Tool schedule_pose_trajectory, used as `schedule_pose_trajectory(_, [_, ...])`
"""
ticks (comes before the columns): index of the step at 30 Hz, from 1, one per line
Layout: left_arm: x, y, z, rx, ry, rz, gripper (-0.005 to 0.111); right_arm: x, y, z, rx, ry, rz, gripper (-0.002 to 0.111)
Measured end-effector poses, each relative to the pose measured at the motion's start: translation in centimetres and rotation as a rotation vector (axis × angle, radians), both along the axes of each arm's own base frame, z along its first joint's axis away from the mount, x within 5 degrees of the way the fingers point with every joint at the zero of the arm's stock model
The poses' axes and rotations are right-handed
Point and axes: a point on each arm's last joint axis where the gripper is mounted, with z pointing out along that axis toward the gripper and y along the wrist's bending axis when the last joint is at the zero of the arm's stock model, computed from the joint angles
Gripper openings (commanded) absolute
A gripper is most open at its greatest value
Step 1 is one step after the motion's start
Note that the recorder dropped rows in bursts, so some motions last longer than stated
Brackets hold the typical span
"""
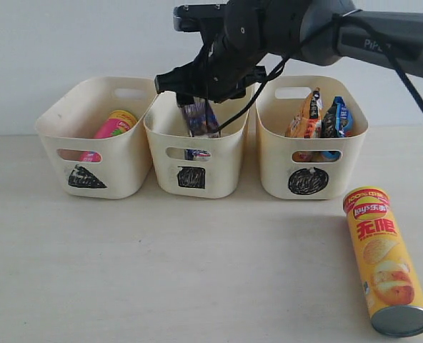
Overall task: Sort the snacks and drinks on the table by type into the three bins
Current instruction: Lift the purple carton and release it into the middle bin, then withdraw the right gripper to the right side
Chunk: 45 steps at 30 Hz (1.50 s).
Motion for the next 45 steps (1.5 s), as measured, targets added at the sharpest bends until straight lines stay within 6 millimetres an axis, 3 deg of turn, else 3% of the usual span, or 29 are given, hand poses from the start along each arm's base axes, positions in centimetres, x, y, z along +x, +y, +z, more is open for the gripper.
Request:
schedule_pose_trajectory(7, [0.0,0.0,0.0,0.000,0.000,0.000,0.004,-0.1,-0.2,0.6,-0.012,-0.018,0.001,0.078])
schedule_pose_trajectory(9, [0.0,0.0,0.0,0.000,0.000,0.000,0.004,-0.3,-0.4,1.3,-0.011,-0.027,0.001,0.071])
schedule_pose_trajectory(13, [0.0,0.0,0.0,0.000,0.000,0.000,0.004,-1.2,-1.1,3.8,-0.016,-0.059,-0.001,0.030])
schedule_pose_trajectory(15, [0.0,0.0,0.0,0.000,0.000,0.000,0.004,-1.7,-1.6,4.9,-0.044,-0.064,-0.005,0.000])
schedule_pose_trajectory(18, [0.0,0.0,0.0,0.000,0.000,0.000,0.004,-2.6,-2.8,5.7,-0.139,-0.028,-0.021,0.001])
schedule_pose_trajectory(21, [0.0,0.0,0.0,0.000,0.000,0.000,0.004,-3.1,-3.9,5.4,-0.216,0.062,-0.049,0.001])
schedule_pose_trajectory(30, [0.0,0.0,0.0,0.000,0.000,0.000,0.004,-5.4,-7.6,4.3,-0.254,0.224,-0.078,0.001])
schedule_pose_trajectory(35, [0.0,0.0,0.0,0.000,0.000,0.000,0.004,-9.1,-9.5,3.2,-0.223,0.218,-0.077,0.001])
schedule_pose_trajectory(45, [-0.1,0.0,0.5,-0.087,0.010,0.000,0.004,-19.5,-16.0,5.5,-0.061,-0.062,-0.169,0.001])
